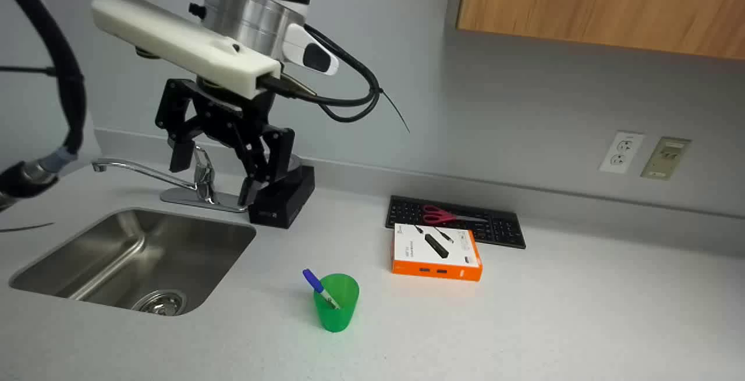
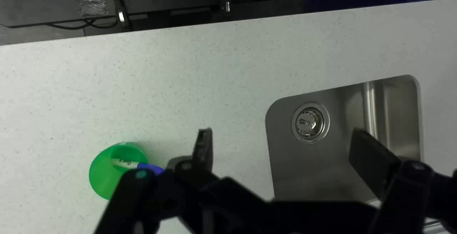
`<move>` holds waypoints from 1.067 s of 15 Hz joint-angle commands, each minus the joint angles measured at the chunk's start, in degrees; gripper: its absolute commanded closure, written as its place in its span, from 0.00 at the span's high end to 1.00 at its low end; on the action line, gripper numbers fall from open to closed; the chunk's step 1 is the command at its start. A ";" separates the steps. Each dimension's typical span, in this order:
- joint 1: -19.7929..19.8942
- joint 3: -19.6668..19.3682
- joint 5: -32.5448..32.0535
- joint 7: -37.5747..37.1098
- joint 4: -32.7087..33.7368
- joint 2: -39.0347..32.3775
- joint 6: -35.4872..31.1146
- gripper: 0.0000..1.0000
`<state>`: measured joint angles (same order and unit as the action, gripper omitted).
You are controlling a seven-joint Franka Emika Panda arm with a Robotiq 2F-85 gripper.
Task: Take the sharpie from the green cup and put it on the counter top
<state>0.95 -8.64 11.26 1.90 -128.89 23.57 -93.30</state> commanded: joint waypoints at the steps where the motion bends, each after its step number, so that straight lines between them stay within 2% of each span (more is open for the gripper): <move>1: 1.34 1.11 0.36 0.42 0.13 -0.21 0.21 1.00; 7: 1.34 1.11 0.36 0.42 0.13 -0.24 0.20 1.00; 12: 2.72 2.80 -3.71 -1.10 -4.62 -0.01 -8.14 1.00; 16: 3.46 3.46 -5.93 -3.05 -10.95 -0.46 -20.25 1.00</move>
<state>2.85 -6.60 6.89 1.33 -135.48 22.93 -105.63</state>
